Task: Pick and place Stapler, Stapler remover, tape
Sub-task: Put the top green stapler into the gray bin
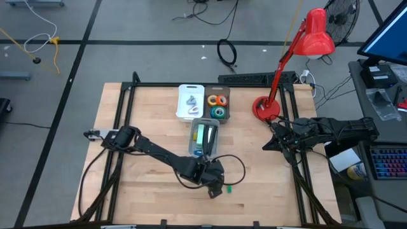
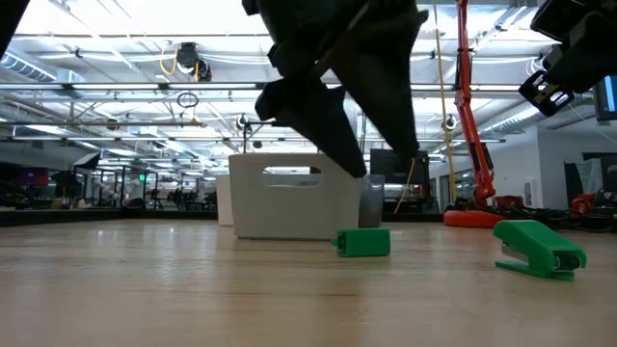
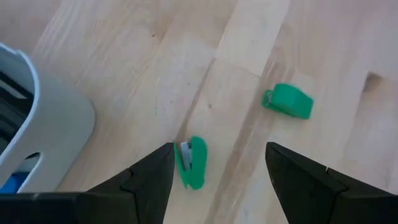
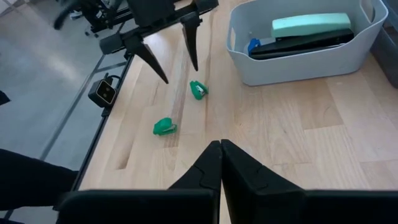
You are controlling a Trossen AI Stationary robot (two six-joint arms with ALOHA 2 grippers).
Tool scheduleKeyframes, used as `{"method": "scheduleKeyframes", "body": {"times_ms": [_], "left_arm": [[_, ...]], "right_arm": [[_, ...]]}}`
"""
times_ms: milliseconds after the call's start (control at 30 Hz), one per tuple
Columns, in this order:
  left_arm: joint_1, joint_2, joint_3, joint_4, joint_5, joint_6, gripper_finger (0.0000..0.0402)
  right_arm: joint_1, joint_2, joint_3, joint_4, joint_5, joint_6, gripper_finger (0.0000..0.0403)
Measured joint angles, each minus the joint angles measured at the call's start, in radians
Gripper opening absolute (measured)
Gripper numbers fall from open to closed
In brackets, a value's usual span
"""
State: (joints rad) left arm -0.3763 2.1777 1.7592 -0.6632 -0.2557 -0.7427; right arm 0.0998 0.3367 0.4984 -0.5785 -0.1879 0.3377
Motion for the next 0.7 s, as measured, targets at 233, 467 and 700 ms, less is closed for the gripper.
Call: {"method": "scheduleKeyframes", "body": {"times_ms": [233,467,700], "left_arm": [[0.001,0.035,0.001,-0.02,0.018,-0.015,0.0255],[0.001,0.087,0.001,0.009,0.017,-0.027,0.0255],[0.0,0.107,0.001,-0.031,0.032,-0.063,0.0255]], "right_arm": [[0.0,0.0,0.0,-0.001,0.0,-0.006,0.0],[0.0,-0.001,0.0,-0.001,0.0,-0.006,0.0],[0.0,-0.002,0.001,-0.002,0.0,-0.006,0.0]]}}
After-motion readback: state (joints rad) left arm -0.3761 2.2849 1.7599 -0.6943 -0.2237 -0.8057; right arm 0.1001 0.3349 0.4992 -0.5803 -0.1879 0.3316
